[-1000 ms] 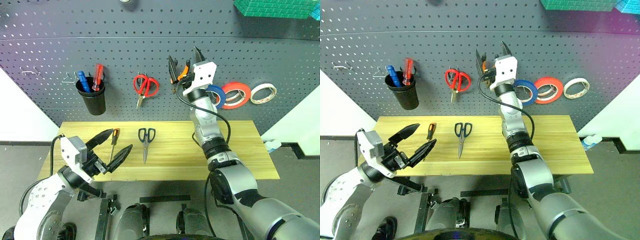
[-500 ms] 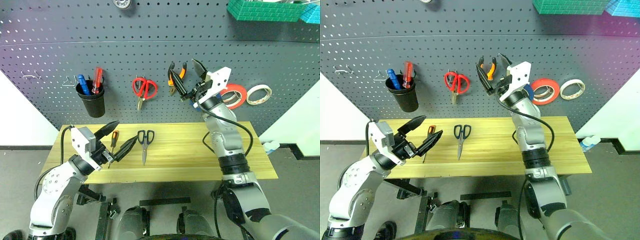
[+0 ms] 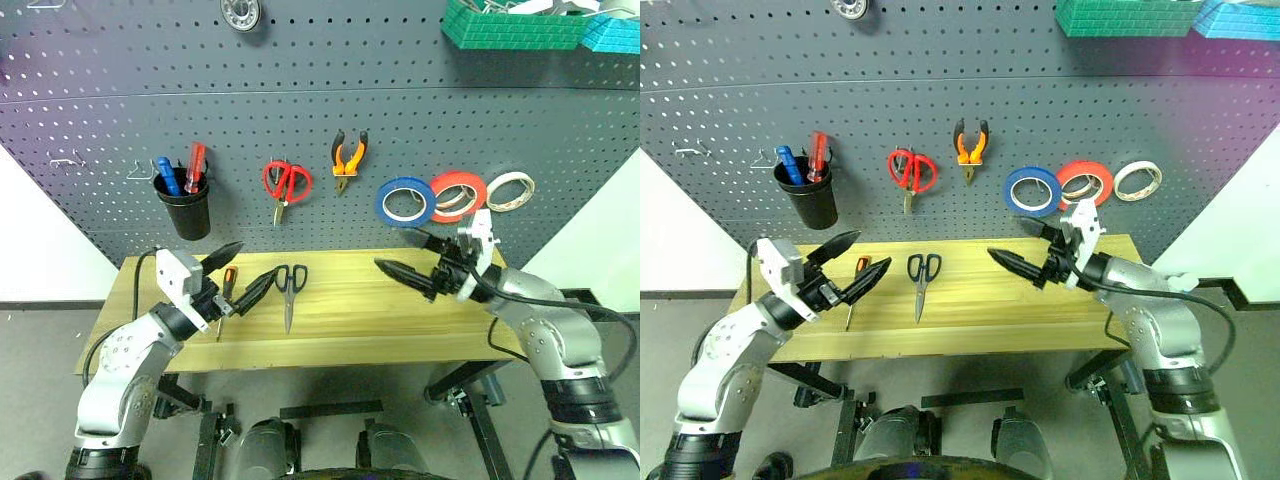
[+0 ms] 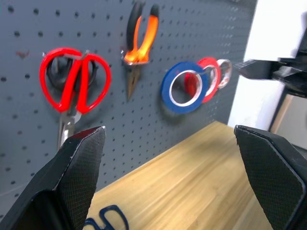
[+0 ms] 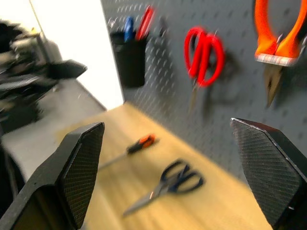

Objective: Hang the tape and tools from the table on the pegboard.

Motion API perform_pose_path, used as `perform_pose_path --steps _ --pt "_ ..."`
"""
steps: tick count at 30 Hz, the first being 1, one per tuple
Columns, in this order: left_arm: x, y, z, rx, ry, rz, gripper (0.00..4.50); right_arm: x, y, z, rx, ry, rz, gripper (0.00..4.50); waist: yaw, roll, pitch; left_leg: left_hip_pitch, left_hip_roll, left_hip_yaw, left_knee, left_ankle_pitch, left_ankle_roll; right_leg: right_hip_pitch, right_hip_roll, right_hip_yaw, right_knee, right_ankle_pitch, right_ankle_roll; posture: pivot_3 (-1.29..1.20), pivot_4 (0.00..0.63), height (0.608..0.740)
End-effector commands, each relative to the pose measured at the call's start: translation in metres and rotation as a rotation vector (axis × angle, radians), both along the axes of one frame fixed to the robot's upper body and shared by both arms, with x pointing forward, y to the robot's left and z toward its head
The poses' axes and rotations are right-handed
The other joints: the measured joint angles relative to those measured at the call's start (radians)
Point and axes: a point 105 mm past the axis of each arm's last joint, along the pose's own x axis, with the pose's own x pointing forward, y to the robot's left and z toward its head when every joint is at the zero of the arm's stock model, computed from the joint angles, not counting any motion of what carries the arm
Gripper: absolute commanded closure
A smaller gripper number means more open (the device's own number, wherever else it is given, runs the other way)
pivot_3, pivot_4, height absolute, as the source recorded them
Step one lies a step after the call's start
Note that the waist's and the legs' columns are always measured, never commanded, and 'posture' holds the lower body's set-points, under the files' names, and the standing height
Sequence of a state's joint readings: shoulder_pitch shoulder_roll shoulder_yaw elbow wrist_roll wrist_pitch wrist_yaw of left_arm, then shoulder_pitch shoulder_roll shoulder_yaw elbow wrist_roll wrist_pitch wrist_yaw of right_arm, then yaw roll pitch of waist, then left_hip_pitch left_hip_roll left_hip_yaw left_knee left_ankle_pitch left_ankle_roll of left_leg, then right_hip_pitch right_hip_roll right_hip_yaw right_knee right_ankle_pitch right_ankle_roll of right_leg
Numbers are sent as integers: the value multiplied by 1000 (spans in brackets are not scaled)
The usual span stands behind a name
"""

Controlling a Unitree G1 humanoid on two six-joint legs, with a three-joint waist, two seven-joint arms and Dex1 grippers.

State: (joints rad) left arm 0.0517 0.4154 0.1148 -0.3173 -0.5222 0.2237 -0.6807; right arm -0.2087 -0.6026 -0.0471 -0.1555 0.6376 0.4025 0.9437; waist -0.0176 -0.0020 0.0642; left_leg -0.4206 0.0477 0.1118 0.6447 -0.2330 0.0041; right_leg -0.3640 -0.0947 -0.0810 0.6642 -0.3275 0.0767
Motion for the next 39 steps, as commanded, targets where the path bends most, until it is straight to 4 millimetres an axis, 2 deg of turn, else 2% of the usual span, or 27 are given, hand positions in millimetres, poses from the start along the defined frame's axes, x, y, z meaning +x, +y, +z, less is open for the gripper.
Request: perform_pose_path --steps 1,3,7,10,14,18,24,30,39 --pt "13 1 -17 16 89 76 0 -10 -2 10 -42 -51 73 82 -3 0 -1 0 0 0 1 0 0 0 0 0 0 0 0 -32 0 740" --pt "21 4 -33 17 176 131 0 -15 -7 8 -48 -35 89 82 -2 0 -1 2 0 0 1 0 0 2 0 0 0 0 0 -41 0 740" --pt "31 2 -49 25 264 194 0 -18 -13 6 -85 -52 93 82 1 -1 -2 2 0 -1 2 0 0 3 0 -1 0 0 0 -48 0 740" --pt "44 10 -66 61 364 340 0 -17 -12 6 -87 -49 84 82 2 -3 -3 2 0 -2 3 0 1 4 0 -1 0 0 0 -51 0 740" --pt "60 13 -77 64 451 483 0 -20 -9 5 -79 -30 86 82 2 -4 -4 3 0 -2 3 -1 1 4 0 -1 0 0 0 -54 9 740" --pt "75 7 -85 109 545 569 0 -28 -3 10 -56 -21 131 82 2 -5 -4 3 0 -3 4 -1 1 5 0 -2 0 0 0 -57 26 740" --pt "85 -14 -99 211 670 559 0 -29 -8 14 -50 -45 147 82 2 -6 -3 3 -1 -3 4 -1 1 5 -1 -2 0 0 0 -77 50 740" --pt "93 -19 -102 301 689 567 0 -27 -9 24 -38 -98 135 82 -3 -9 1 3 0 -3 4 -1 1 5 -1 -2 0 0 0 -98 64 740" --pt "96 -27 -113 392 726 568 0 -24 -9 9 -122 -91 97 82 -2 -12 17 2 0 -3 3 -1 1 5 -5 -1 0 0 0 -112 99 740"
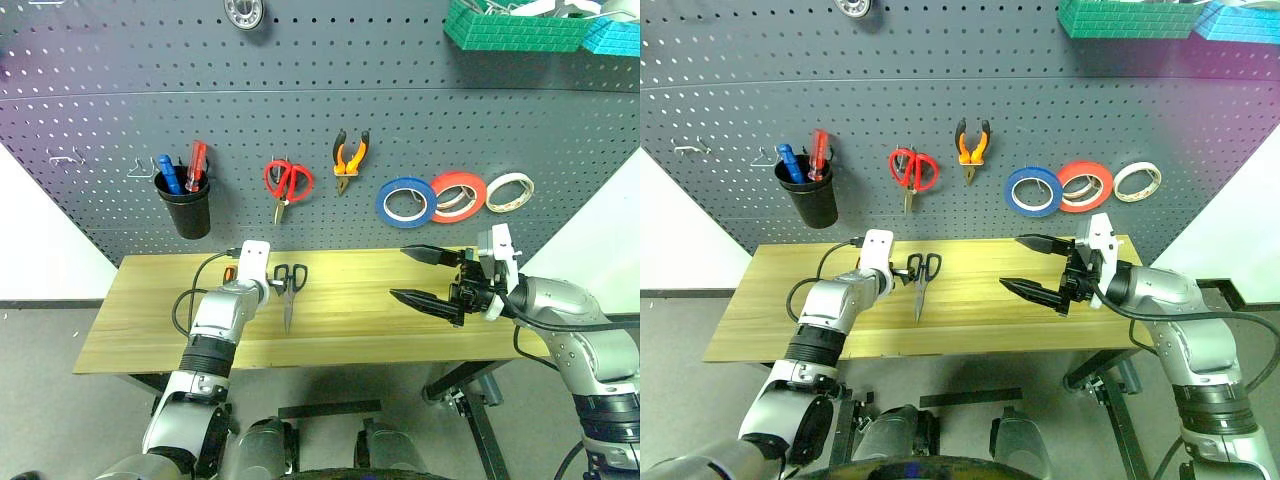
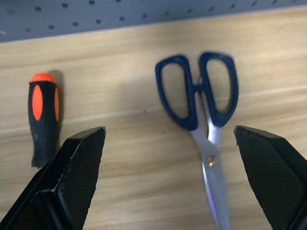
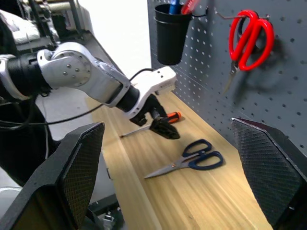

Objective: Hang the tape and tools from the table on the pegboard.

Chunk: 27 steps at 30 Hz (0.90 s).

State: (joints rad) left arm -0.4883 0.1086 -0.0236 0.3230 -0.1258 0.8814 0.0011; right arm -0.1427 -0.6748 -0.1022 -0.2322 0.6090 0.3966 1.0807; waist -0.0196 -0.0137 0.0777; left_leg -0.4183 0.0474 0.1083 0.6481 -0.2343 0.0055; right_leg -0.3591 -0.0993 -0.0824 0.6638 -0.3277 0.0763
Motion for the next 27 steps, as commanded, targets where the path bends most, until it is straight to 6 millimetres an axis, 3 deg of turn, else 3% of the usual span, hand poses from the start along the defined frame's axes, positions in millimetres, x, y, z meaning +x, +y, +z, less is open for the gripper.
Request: perform_pose_path --steps 1,6,10,15,21,27 --pt "7 -3 8 22 -27 -4 0 -2 1 4 -16 -39 -1 82 1 -1 5 0 0 0 0 0 0 0 0 0 0 0 0 -115 104 740" --pt "8 -9 6 47 -22 -18 0 -16 -9 11 33 8 30 82 3 -1 21 -2 0 0 0 0 0 -2 -2 0 0 0 0 -120 113 740" --pt "12 -15 8 51 -41 -41 0 -20 -31 -2 -18 17 -54 82 4 -2 25 -4 -1 0 0 -1 1 -2 -3 -1 -1 0 0 -118 110 740" --pt "16 -14 10 65 -71 -38 0 -37 -45 -17 7 28 -159 82 5 -2 26 -5 -1 0 -1 -1 1 -3 -2 -1 -1 0 0 -105 98 740" --pt "17 -13 11 71 -83 -50 0 -54 -37 -42 79 74 -270 82 1 -1 26 -5 -1 0 0 -1 1 -4 -2 -1 -1 0 0 -111 91 740" --pt "16 -17 12 98 -98 -111 0 -66 -40 -48 129 126 -273 82 1 -1 27 -5 -1 0 0 -1 1 -4 -2 -1 -1 0 0 -116 88 740"
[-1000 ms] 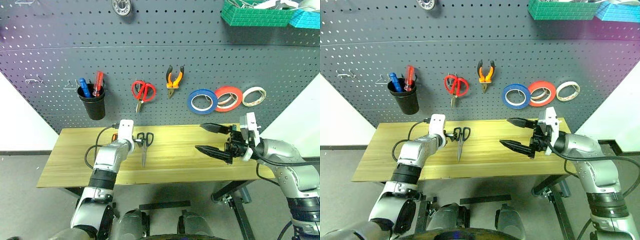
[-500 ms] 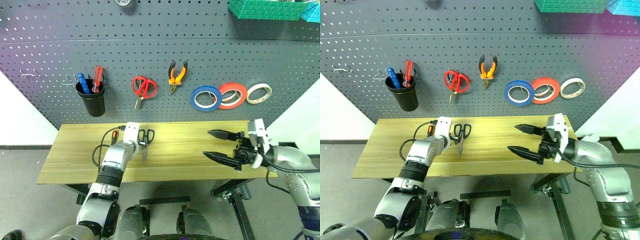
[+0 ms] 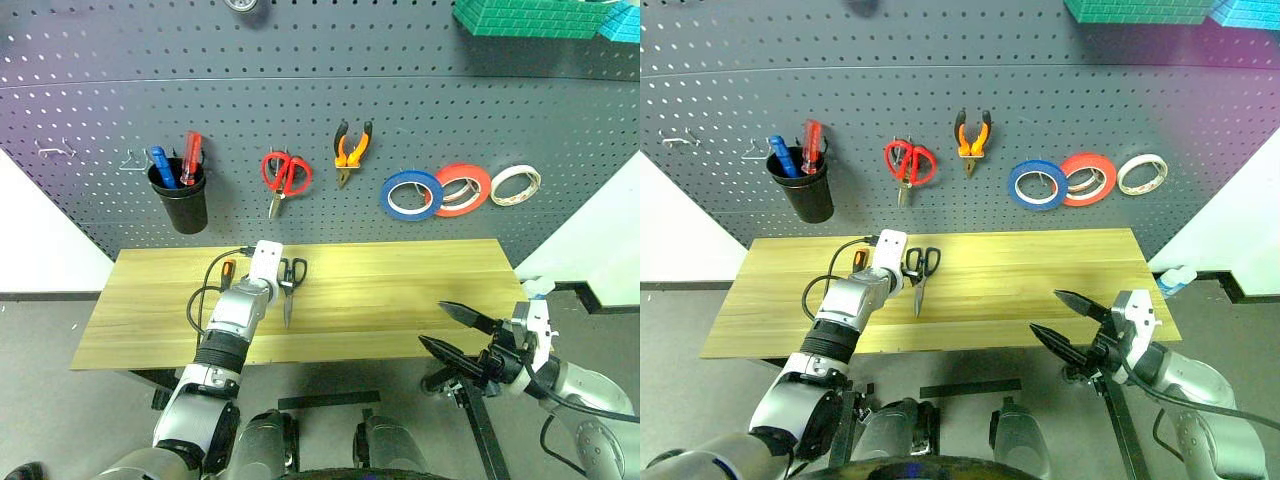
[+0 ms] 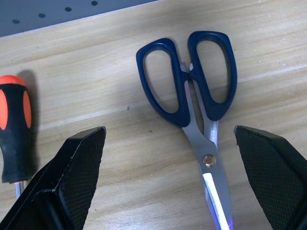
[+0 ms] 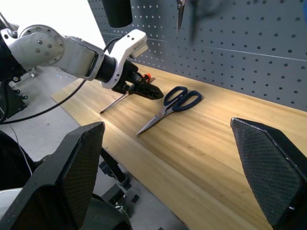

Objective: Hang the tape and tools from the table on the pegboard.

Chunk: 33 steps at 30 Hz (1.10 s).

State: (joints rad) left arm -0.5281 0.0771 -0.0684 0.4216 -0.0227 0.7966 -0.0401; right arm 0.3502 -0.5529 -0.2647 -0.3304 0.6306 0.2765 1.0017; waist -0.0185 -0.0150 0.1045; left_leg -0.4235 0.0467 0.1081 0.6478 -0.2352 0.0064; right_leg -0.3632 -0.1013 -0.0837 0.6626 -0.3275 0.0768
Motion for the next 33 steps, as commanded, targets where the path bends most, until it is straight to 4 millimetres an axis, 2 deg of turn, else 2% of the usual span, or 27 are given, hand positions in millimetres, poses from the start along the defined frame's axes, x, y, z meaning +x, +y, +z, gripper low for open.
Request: perform_pose_path --steps 1,5,11,14,20,23,27,30,33 --pt "8 -3 16 27 -70 -42 0 -6 2 10 22 -45 24 82 0 0 0 0 0 0 0 0 0 0 0 0 0 0 0 -116 88 740" --pt "10 -2 17 28 -81 -47 0 -15 15 14 93 -13 95 82 1 0 0 -1 0 0 0 0 0 -1 0 0 0 0 0 -120 87 740" --pt "9 0 16 36 -87 -38 0 -22 35 2 117 7 83 82 2 0 0 -1 0 0 0 0 0 -2 0 0 0 0 0 -107 80 740" --pt "8 1 15 40 -86 -38 0 -26 35 -3 146 38 54 82 5 0 0 -2 0 0 0 0 0 -2 0 0 0 0 0 -101 83 740" --pt "3 5 11 50 -72 -29 0 -45 33 -17 95 85 28 82 4 0 0 -2 0 0 0 0 0 -3 0 0 0 0 0 -88 86 740" --pt "-1 5 7 49 -63 -27 0 -46 30 -22 50 74 6 82 2 0 0 -2 0 0 0 0 0 -3 0 0 0 0 0 -89 89 740" --pt "-5 2 1 24 -39 -17 0 -40 25 -16 37 44 -12 82 3 0 0 -2 0 0 0 0 0 -6 -1 0 0 0 0 -95 97 740" --pt "-3 4 -1 18 -28 17 0 -47 43 -20 29 48 -7 82 8 0 2 -2 0 -1 0 0 0 -7 -1 0 0 0 0 -102 115 740" --pt "-1 1 -1 14 -26 26 0 -50 48 -18 31 44 -16 82 5 0 7 -2 0 -1 -2 0 0 -8 -1 0 0 0 -1 -108 131 740"
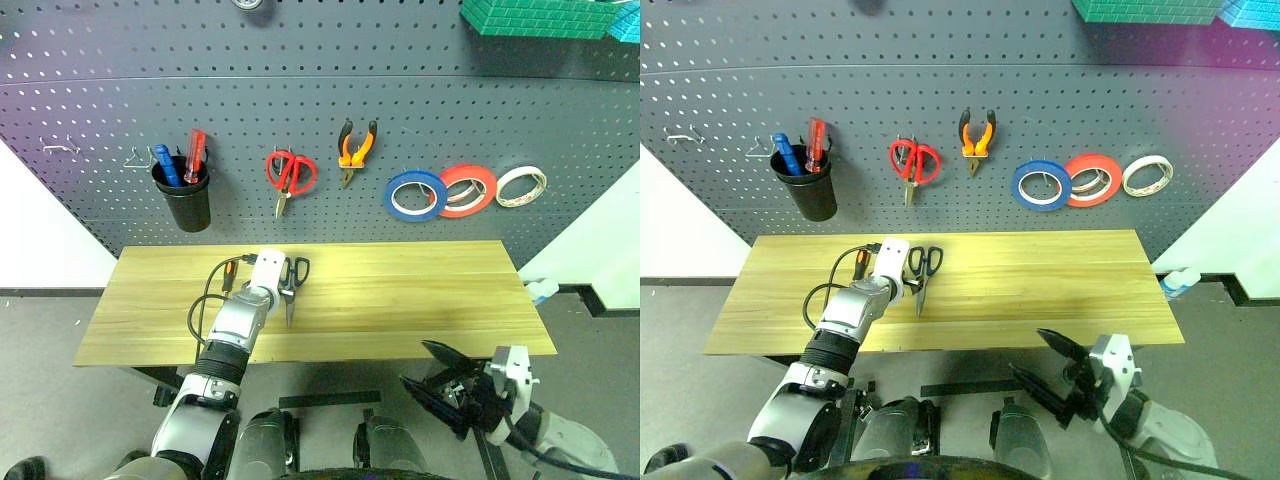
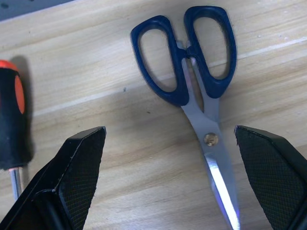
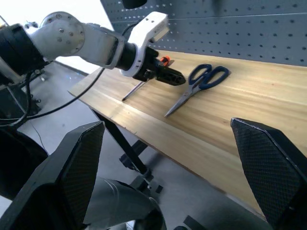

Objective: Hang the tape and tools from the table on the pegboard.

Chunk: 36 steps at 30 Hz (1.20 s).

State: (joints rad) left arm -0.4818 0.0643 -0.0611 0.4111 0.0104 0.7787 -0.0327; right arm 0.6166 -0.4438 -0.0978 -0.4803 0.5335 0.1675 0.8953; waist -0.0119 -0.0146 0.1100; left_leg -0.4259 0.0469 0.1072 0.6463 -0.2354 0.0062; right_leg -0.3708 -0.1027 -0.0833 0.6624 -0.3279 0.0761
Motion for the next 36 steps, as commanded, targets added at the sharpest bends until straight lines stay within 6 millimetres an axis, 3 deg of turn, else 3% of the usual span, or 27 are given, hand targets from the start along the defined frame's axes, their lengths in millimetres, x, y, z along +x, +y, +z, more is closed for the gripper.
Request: perform_pose_path --steps 1,12,20,26,36 --pt "8 -5 10 -2 -34 4 0 -1 8 13 5 -55 -3 82 -2 -1 3 0 0 0 0 0 0 0 0 0 0 0 0 -109 135 740" --pt "6 -19 4 -5 -7 -19 0 -5 19 47 132 -126 -17 82 -5 -3 32 -1 0 0 -1 0 0 -1 -1 0 -1 0 0 -139 165 740" --pt "4 -15 -2 7 44 17 0 -2 18 40 5 -168 -10 82 -6 -5 42 -1 0 0 -1 0 0 -1 -2 0 -2 0 -1 -153 185 740" --pt "7 -14 1 37 45 29 0 -8 28 38 -5 -163 2 82 -4 -6 58 -2 0 0 -1 0 0 -1 -2 0 -3 0 0 -155 201 740" --pt "10 -24 0 9 49 19 0 -12 26 40 -19 -160 -9 82 -4 -6 75 -2 0 0 -2 -1 1 -1 -2 0 -5 0 0 -164 218 740"
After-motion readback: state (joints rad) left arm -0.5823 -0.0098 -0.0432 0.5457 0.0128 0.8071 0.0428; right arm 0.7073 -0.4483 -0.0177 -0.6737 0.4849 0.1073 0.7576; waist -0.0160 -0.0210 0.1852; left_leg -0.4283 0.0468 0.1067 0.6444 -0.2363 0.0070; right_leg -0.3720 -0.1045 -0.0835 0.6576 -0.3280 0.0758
